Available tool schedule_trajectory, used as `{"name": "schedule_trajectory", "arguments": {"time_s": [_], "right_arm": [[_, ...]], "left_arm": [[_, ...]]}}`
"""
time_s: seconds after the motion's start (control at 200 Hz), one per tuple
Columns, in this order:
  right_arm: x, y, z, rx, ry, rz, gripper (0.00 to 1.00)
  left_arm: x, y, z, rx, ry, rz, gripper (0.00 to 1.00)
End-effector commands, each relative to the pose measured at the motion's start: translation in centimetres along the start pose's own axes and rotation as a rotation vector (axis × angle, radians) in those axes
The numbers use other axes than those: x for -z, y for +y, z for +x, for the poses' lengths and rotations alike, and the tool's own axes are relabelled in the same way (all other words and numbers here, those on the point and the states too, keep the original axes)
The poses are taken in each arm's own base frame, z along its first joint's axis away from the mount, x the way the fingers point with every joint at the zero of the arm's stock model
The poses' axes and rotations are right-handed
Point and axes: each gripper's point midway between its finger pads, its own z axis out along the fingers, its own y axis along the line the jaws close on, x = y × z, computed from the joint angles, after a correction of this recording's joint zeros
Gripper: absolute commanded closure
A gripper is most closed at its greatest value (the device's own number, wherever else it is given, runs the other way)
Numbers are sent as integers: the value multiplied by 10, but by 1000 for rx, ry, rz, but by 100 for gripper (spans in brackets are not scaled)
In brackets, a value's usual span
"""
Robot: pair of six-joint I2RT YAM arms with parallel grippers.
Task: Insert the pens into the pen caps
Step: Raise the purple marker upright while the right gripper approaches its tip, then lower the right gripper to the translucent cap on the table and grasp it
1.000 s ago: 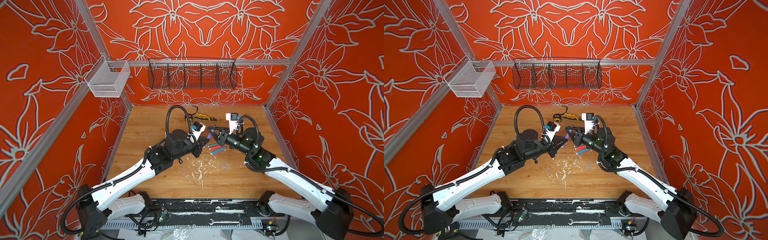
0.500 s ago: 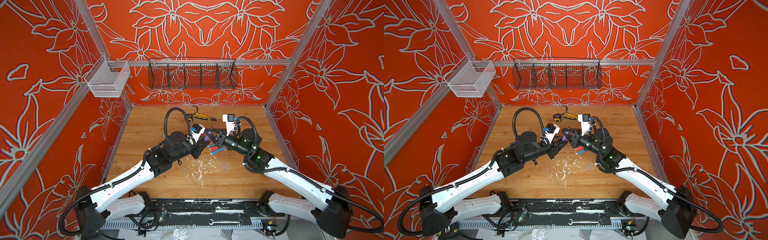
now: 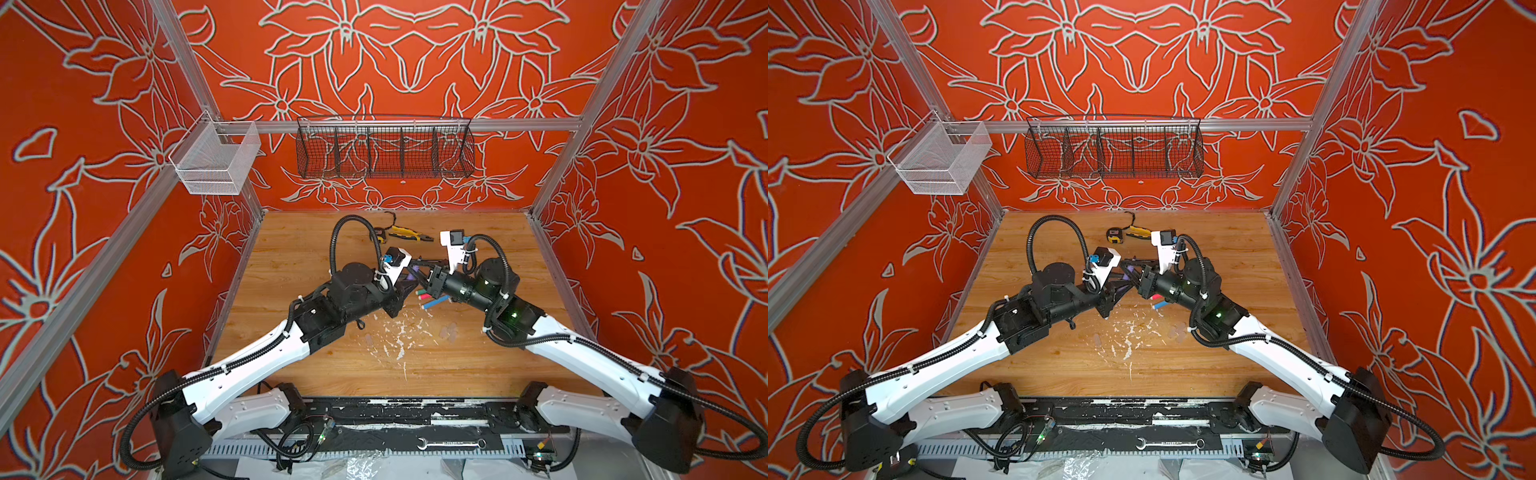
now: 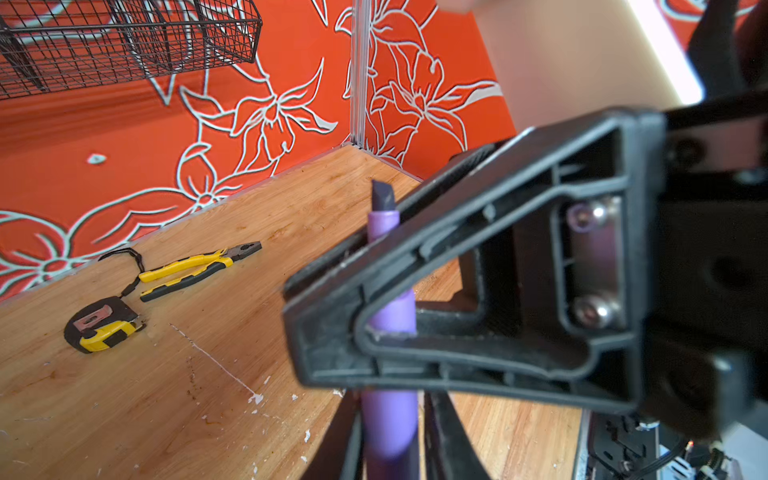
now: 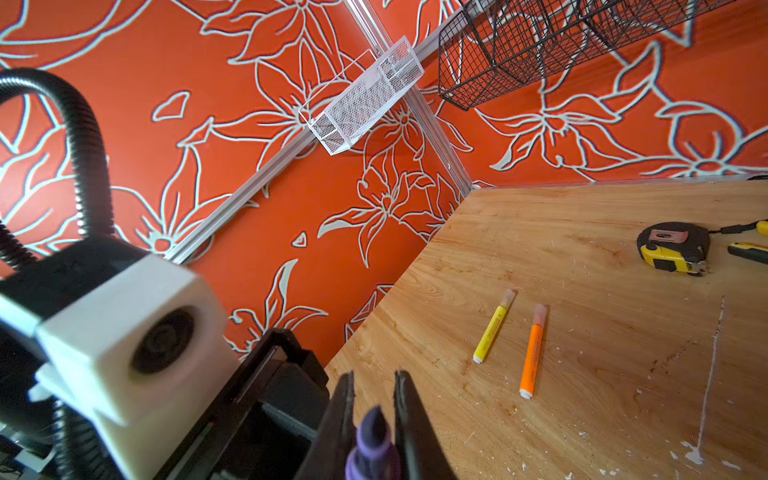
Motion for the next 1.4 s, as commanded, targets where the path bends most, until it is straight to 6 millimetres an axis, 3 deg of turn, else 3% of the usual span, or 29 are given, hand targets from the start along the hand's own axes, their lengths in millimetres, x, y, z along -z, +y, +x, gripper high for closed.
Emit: {"name": "schedule_trajectory", "arguments": {"time_s": [0.0, 0.14, 0.17, 0.24, 0.36, 0.465, 0.56, 0.636, 0.731, 0.806, 0.881, 1.096, 1.346, 1.396], "right_arm": [[2, 18, -19, 26, -53, -44, 100], [1, 17, -18, 27, -52, -39, 100], [1, 17, -17, 26, -51, -37, 100], [1, 15, -17, 28, -49, -33, 100], [3, 11, -18, 34, -57, -4, 100], [12, 7, -19, 58, -63, 38, 65], [25, -5, -12, 99, -26, 126, 46], [40, -26, 7, 131, 53, 237, 40], [68, -71, 56, 144, 192, 409, 36], [92, -110, 103, 105, 289, 531, 33], [102, -126, 126, 81, 330, 564, 31], [80, -115, 145, 74, 454, 490, 33], [34, -127, 214, 113, 692, 563, 40], [21, -123, 229, 117, 738, 545, 41]], "left_arm": [[-4, -2, -7, -14, -14, 2, 74], [-7, -1, -5, -17, -3, 1, 76], [-8, -1, -5, -18, -2, 0, 80], [-8, 1, -4, -22, -2, -11, 100], [-7, 9, -6, -11, -13, -61, 100], [-5, 23, -7, 17, -33, -137, 100], [-1, 42, -8, 48, -43, -249, 100], [3, 60, -6, 73, -41, -355, 100], [13, 80, -4, 120, -47, -467, 100], [21, 88, -4, 151, -60, -500, 100], [27, 88, -5, 179, -82, -499, 100], [43, 87, -12, 207, -121, -498, 100], [55, 97, -7, 224, -136, -560, 100], [67, 96, -16, 232, -171, -557, 100]]}}
